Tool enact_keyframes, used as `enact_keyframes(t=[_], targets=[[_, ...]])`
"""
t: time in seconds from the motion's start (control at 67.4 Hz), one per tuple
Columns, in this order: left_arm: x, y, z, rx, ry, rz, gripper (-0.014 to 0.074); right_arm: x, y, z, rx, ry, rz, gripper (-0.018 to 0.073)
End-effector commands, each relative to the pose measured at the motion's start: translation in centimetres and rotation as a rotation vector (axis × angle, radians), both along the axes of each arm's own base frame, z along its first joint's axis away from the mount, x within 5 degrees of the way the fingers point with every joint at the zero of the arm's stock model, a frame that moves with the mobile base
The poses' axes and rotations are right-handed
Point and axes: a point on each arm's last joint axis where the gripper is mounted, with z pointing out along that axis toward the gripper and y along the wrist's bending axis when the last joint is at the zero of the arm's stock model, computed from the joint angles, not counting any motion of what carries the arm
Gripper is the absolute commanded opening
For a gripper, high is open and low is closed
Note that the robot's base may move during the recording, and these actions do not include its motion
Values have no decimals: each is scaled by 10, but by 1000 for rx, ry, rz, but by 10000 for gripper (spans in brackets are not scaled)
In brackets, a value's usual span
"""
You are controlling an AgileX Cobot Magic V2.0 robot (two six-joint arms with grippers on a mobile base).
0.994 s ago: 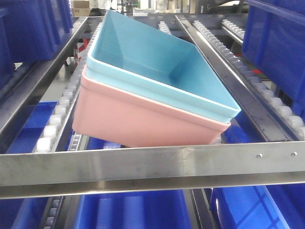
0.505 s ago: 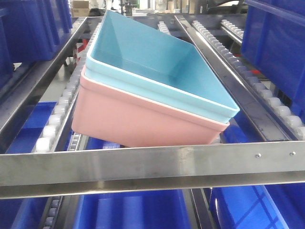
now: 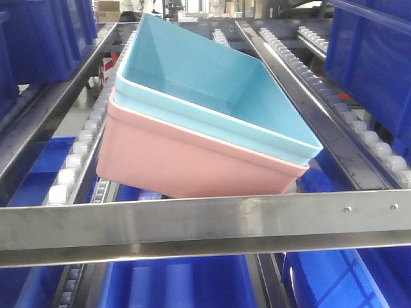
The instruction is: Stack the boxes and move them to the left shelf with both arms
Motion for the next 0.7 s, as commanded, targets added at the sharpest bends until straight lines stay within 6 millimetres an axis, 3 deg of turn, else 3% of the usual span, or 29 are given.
enact_keyframes(t=[0.0,0.223,0.683], targets=[[0,0,-1,-2,-78,1,-3,-5,-2,5,-2,-131,-17,56],[0,0,-1,-2,-78,1,-3,-16,-3,-11,5,-241,-23,56],[0,0,-1,-2,-78,1,-3,-16,-3,-9,8,-259,-23,56]])
